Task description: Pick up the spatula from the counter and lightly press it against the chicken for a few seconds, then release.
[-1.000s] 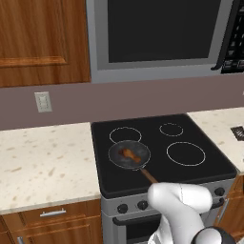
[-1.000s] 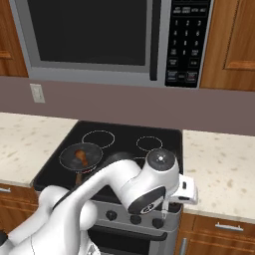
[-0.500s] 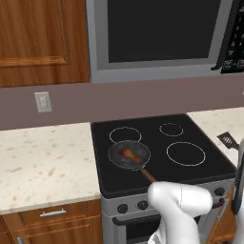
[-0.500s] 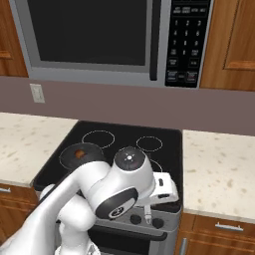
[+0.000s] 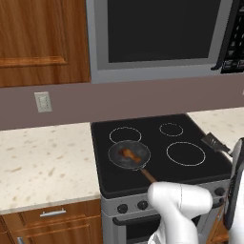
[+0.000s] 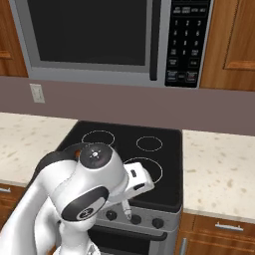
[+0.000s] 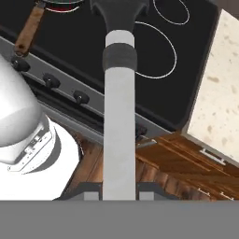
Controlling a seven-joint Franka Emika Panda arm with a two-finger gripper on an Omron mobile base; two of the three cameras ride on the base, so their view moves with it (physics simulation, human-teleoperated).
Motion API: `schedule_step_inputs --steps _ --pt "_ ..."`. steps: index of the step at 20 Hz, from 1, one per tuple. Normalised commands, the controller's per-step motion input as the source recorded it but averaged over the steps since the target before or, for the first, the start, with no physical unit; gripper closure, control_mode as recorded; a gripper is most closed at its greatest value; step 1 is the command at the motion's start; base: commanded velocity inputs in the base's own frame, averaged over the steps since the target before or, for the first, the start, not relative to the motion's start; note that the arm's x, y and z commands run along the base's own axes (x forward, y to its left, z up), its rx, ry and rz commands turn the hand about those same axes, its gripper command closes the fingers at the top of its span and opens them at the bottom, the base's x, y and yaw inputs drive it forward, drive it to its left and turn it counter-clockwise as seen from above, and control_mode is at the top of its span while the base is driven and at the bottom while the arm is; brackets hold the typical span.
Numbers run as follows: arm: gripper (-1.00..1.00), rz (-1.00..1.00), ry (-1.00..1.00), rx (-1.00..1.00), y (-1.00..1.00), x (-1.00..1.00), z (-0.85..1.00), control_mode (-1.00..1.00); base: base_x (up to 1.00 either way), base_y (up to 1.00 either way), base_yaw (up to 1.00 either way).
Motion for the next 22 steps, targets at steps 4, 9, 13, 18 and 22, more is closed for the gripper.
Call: schedule_step_inputs --steps 4,9,13,18,22 --pt "1.0 0.19 0.03 -0.04 0.4 -0.04 0.53 -1.0 0.0 0.0 0.0" --pt "1.0 0.18 0.0 -0.04 0.44 -0.1 0.28 -1.0 0.0 0.0 0.0" --pt "1.0 0.16 -0.04 -0.08 0.51 0.0 0.18 -1.0 0.0 0.0 0.0" --pt "1.0 0.12 -0.09 -0.07 0.44 0.0 0.19 -1.0 0.0 0.0 0.0" --pt "1.0 0.04 -0.02 -0.04 0.17 0.0 0.2 -1.0 0.0 0.0 0.0"
